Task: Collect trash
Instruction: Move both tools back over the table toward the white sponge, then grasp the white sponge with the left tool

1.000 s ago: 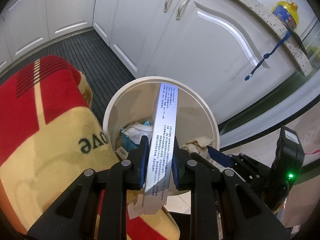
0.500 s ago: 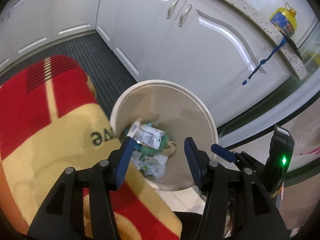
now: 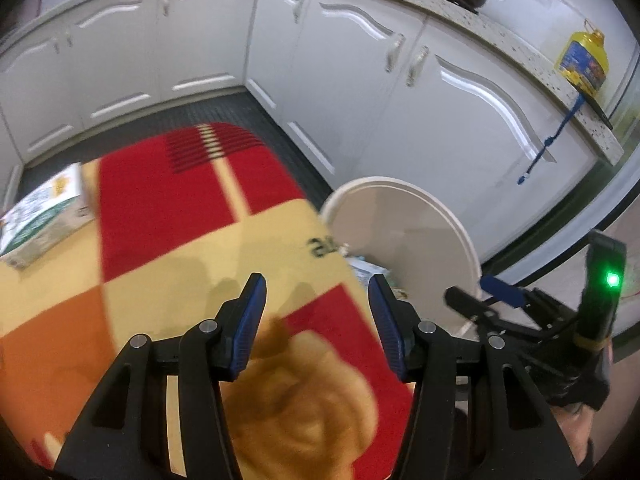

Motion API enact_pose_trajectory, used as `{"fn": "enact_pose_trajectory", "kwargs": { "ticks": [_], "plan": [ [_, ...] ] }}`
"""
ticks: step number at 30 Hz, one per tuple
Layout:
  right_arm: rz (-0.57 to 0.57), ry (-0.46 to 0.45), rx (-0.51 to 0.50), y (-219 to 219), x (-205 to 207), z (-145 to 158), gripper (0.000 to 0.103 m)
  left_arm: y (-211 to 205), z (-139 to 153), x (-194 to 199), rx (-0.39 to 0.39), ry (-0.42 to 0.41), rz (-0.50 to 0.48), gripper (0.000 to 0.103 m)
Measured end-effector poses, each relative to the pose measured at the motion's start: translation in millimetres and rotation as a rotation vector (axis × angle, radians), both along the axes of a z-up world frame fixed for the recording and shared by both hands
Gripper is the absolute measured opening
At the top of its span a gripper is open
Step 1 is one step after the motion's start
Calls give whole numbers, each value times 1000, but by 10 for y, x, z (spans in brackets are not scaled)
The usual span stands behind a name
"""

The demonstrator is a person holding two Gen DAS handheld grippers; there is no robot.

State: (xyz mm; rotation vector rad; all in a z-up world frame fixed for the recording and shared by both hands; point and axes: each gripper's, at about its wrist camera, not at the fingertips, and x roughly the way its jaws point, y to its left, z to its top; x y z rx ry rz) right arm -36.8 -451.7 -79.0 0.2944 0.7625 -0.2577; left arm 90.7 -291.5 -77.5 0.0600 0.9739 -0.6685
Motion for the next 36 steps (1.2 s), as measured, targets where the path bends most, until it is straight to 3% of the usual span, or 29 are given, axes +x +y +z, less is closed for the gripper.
{"fn": "enact_pose_trajectory", "kwargs": {
  "ticks": [8, 10, 17, 20, 27, 29, 36],
  "plan": [
    [63, -38, -24, 362, -3, 218, 64, 604, 42, -87, 8, -14, 98, 52],
    [81, -49, -26, 469, 13, 258, 69, 773, 29, -112, 16, -8, 126, 52],
    [189, -49, -24, 948, 178, 298, 71, 1558, -5, -141, 20, 19, 250, 52],
    [244, -35, -21, 1176, 289, 276, 71, 1938, 15, -127, 6, 28, 320, 57],
    [354, -4, -30, 1709, 540, 223, 71, 2723, 76, 42, -42, 61, 500, 61],
    [379, 1, -32, 1837, 602, 218, 71, 2920, 65, 122, -66, 85, 550, 67],
    [440, 3, -33, 2114, 752, 227, 73, 3217, -128, 438, -106, 167, 669, 67]
  ]
}}
